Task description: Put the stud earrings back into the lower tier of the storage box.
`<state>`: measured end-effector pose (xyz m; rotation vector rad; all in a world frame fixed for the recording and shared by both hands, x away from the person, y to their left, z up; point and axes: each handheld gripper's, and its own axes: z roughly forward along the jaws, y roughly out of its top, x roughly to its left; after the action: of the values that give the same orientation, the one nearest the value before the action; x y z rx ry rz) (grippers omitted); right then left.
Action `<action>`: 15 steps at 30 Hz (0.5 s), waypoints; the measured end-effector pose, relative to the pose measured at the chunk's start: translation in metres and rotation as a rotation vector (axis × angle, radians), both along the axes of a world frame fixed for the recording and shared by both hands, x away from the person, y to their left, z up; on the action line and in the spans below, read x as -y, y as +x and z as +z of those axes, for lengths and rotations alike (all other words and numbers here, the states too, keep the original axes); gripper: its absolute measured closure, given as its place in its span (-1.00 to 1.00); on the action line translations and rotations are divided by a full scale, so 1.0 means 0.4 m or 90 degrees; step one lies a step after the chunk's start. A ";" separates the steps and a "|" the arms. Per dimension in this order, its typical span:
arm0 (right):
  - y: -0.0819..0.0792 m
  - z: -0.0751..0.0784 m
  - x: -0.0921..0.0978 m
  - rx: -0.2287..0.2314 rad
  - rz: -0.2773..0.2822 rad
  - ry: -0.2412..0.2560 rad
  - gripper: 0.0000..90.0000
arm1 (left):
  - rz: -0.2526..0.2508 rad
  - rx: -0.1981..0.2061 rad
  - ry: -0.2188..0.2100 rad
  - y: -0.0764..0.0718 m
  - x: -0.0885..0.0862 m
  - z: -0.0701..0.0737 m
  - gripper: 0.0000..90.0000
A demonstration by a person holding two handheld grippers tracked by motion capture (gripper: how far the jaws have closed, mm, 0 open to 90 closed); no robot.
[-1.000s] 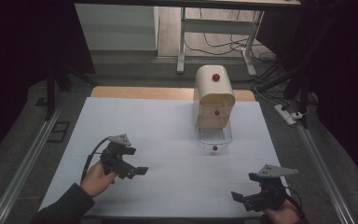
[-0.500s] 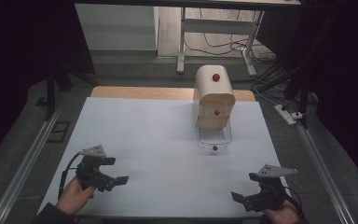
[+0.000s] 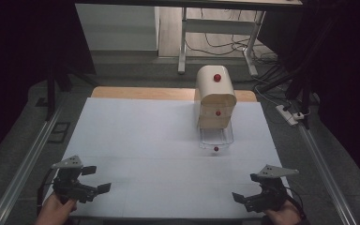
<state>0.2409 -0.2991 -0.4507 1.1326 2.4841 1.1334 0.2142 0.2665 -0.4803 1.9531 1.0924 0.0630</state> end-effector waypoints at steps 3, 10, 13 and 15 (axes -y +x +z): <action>0.000 0.000 0.000 0.000 0.000 0.000 -1.00 | 0.013 0.007 0.003 -0.018 -0.013 0.002 -1.00; 0.000 -0.001 -0.002 -0.002 0.000 -0.002 -1.00 | 0.035 0.022 0.017 -0.055 -0.029 0.008 -1.00; 0.000 0.000 -0.002 -0.002 0.001 -0.002 -1.00 | 0.042 0.023 0.035 -0.068 -0.033 0.011 -1.00; -0.001 0.000 -0.003 0.000 -0.001 -0.005 -1.00 | 0.046 0.025 0.054 -0.079 -0.035 0.013 -1.00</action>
<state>0.2406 -0.2981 -0.4507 1.1321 2.4847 1.1231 0.1826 0.2806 -0.4749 1.9781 1.1509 0.1890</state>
